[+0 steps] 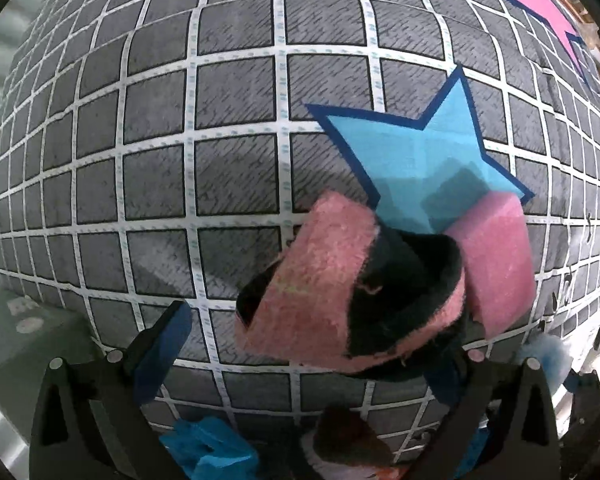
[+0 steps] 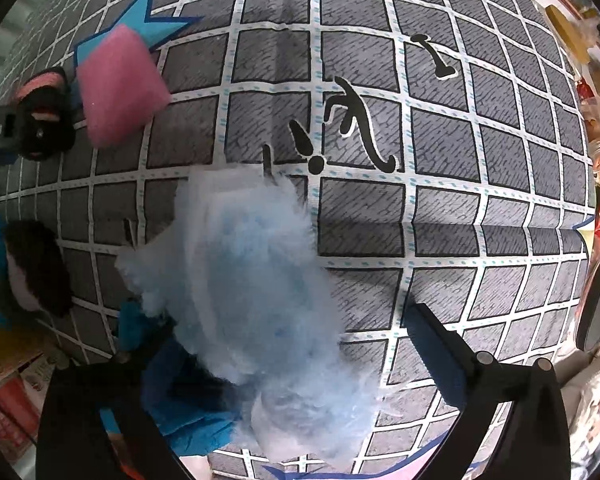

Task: Organize soft objects
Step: 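Lift the knit glove with the left tool while the right tool lifts the fluffy toy, then carry the glove and fluffy toy over the white box with both tools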

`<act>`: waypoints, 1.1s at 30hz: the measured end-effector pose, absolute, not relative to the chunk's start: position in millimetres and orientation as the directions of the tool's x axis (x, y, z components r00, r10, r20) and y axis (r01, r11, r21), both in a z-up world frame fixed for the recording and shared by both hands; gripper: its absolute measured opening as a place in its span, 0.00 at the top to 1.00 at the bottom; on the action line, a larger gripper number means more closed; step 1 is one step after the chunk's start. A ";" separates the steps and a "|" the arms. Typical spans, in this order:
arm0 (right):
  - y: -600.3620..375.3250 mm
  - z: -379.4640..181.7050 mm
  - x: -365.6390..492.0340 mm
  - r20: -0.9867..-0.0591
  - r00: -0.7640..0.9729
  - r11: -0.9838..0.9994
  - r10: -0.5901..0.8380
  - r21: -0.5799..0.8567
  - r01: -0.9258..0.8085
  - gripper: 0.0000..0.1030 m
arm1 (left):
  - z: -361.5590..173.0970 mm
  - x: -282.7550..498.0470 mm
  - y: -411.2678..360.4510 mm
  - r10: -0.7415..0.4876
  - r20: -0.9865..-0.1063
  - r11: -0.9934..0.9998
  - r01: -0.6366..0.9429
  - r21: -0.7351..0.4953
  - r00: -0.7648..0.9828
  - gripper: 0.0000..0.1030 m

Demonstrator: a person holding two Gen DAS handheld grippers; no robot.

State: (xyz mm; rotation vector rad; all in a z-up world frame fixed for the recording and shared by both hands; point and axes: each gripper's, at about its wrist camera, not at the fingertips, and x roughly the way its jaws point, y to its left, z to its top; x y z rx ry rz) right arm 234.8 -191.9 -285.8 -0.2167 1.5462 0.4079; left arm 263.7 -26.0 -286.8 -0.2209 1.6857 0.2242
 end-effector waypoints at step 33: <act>-289.4 -208.7 213.5 -0.916 0.068 0.915 0.395 0.385 -0.125 0.71 | -141.3 173.8 -117.4 -0.040 -0.988 0.997 0.069 -0.029 0.152 0.77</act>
